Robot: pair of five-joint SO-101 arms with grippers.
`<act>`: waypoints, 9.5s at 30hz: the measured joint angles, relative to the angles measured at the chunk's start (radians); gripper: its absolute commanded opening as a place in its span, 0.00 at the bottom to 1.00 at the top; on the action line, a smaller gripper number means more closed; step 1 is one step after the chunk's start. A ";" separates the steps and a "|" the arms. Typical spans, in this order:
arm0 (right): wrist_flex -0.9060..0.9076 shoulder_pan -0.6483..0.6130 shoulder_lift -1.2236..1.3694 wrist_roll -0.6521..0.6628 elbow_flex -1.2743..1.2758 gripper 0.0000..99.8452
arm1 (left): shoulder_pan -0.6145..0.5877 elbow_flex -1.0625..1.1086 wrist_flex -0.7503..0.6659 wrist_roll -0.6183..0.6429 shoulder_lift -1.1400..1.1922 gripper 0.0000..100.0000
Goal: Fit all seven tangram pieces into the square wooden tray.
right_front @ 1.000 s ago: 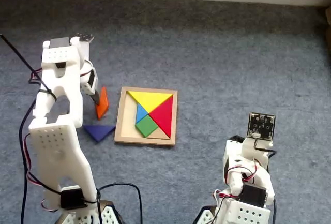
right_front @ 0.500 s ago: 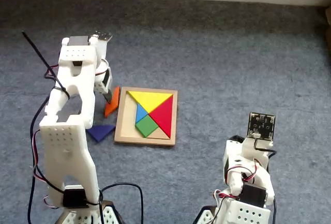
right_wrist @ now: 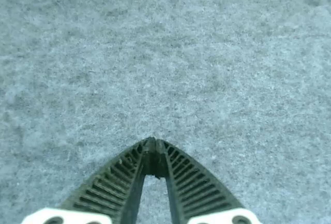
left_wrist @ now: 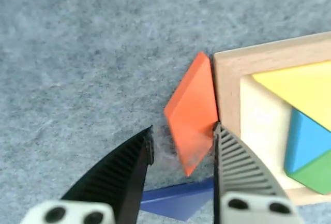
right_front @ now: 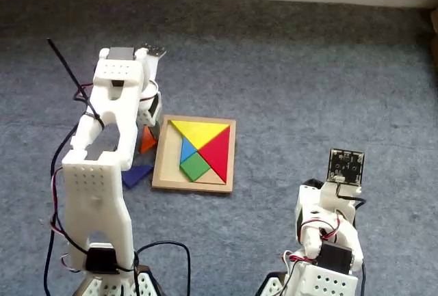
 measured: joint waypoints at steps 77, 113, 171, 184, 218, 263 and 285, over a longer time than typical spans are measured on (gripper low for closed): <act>0.000 0.000 0.000 0.000 0.000 0.01 | 0.270 0.158 0.092 0.061 -0.169 0.18; 0.000 0.000 0.000 0.000 0.000 0.01 | 0.275 0.348 -0.078 0.063 -0.206 0.15; 0.000 0.023 0.000 0.000 0.000 0.01 | 0.041 0.302 -0.048 0.101 -0.282 0.20; 0.000 0.023 0.000 0.000 0.000 0.01 | 0.012 0.302 -0.041 0.101 -0.299 0.20; 0.000 0.023 -0.002 0.000 0.000 0.01 | -0.069 0.299 -0.167 0.101 -0.130 0.20; -0.003 0.023 -0.002 0.000 0.000 0.01 | 0.032 0.641 -0.428 0.107 -0.410 0.20; -0.003 0.023 -0.002 0.000 0.000 0.01 | 0.035 0.457 -0.153 0.144 -0.528 0.09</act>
